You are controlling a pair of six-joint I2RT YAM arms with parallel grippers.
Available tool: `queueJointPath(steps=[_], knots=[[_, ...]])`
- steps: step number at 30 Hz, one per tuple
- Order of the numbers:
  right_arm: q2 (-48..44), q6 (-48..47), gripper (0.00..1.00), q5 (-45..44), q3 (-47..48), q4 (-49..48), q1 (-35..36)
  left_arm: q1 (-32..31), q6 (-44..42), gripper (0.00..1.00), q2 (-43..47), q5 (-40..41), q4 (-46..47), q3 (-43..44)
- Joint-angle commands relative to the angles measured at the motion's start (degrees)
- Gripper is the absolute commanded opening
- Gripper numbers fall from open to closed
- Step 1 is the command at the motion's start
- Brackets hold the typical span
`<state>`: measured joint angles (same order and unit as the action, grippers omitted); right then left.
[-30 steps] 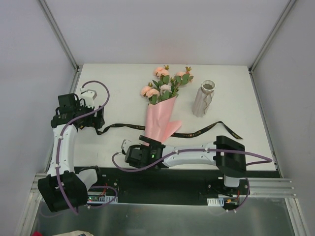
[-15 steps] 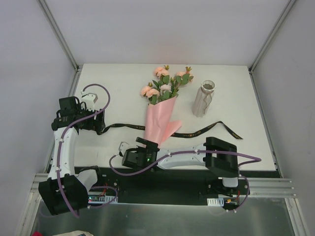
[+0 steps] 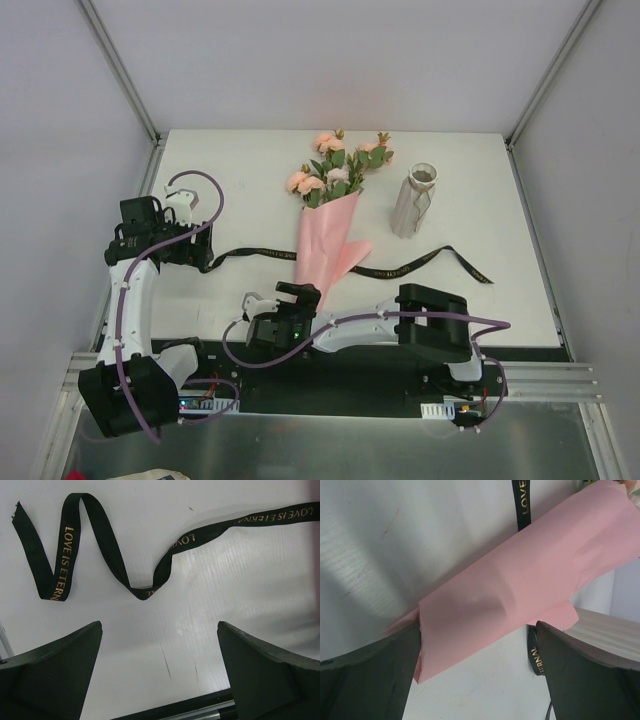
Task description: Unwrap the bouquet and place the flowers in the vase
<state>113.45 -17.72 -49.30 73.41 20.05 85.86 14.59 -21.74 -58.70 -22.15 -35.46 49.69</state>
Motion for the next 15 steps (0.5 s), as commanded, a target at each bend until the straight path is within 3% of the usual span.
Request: queueJointPath(steps=[1, 15], knots=[[1.2, -1.9, 0.99, -8.1, 0.1, -1.9, 0.9, -0.3, -0.7, 0.99, 0.7, 0.4, -0.4, 1.0], [-16.0, -8.4, 0.93, -22.8, -8.3, -21.9, 2.7, -0.3, -0.5, 0.99, 2.8, 0.7, -0.4, 2.4]])
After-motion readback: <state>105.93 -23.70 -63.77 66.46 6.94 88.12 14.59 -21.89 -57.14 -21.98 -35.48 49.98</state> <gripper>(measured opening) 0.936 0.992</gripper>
